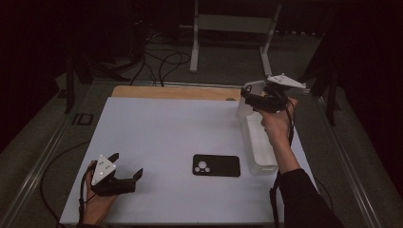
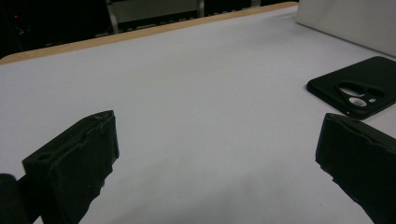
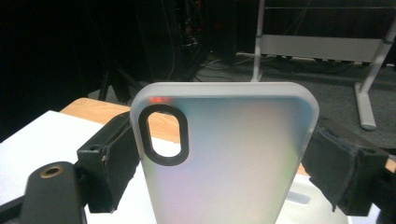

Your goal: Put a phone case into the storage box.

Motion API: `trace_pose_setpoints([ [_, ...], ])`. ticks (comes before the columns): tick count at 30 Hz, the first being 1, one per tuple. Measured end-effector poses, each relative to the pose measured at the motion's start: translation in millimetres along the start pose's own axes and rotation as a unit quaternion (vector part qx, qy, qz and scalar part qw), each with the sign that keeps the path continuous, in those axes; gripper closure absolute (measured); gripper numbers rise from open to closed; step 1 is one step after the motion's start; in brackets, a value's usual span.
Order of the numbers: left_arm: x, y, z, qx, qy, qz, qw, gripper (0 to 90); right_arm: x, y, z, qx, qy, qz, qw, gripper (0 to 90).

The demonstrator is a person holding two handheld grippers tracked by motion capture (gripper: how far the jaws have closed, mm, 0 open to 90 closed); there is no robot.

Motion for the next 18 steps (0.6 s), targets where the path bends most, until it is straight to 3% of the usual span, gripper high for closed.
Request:
trace_pose_setpoints([
  [18, -0.1, -0.1, -0.1, 0.0, 0.0, 0.0, 1.0, 0.0, -13.7, 34.8, -8.0, -0.009, -0.018, -0.051, 0.9985, 16.7],
])
Point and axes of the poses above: each handheld gripper's, and its own axes: x roughly backward along the jaws, z roughly out of its top, y roughly to its right, the point moved 8 cm from there along -x, roughly forward along the jaws, and after that the axes turned 8 degrees about y, right-handed, at the moved point
